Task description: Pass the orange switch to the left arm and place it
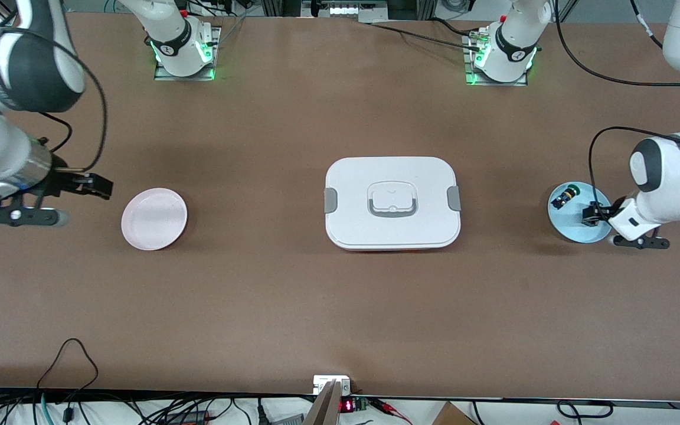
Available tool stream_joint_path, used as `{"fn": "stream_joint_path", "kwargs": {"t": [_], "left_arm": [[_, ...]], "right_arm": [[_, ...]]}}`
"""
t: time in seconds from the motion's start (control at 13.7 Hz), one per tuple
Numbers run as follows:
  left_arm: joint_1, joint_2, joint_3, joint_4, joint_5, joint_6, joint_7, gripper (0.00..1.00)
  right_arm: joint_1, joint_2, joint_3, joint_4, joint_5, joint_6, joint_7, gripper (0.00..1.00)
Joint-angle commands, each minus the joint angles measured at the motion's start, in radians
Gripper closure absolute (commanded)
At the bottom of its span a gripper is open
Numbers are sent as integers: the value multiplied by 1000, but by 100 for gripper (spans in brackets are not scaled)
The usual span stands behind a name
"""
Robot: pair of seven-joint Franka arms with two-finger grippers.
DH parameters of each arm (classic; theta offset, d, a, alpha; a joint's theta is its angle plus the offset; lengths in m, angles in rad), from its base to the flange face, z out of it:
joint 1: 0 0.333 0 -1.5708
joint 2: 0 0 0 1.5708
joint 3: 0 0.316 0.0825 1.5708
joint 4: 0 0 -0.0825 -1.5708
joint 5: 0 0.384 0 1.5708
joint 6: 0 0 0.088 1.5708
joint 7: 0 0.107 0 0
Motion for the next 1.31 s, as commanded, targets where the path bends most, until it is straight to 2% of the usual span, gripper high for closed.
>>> {"fn": "stream_joint_path", "kwargs": {"t": [0.0, 0.15, 0.36, 0.51, 0.66, 0.73, 0.8, 0.88, 1.09, 1.24], "left_arm": [[-45, -106, -15, 88, -14, -174, -10, 0], [-97, -164, -15, 174, -46, -292, -11, 0], [-151, -296, -15, 231, -118, -403, -31, 0], [-174, -388, -15, 236, -172, -455, -36, 0], [-195, -460, -14, 236, -207, -527, -83, 0], [-224, -488, -9, 236, -206, -562, -149, 0], [-240, -502, -6, 237, -206, -590, -190, 0], [-243, -502, -7, 245, -204, -610, -201, 0], [-245, -502, -9, 251, -204, -653, -203, 0], [-245, -502, -9, 258, -208, -668, -201, 0]], "right_arm": [[-13, 3, -58, 43, 58, -42, -21, 0], [0, -28, -112, 38, 58, -71, -107, 0], [179, -37, -299, 30, 58, -92, -114, 0], [188, -69, -298, -12, 57, -79, -112, 0], [150, -98, -289, -74, 58, -28, -117, 0], [110, -115, -243, -101, 58, 4, -126, 0], [58, -120, -194, -106, 58, 10, -126, 0], [34, -120, -171, -106, 58, 9, -127, 0], [31, -143, -169, -128, 64, -13, -126, 0], [33, -189, -167, -198, 71, 12, -126, 0]]}}
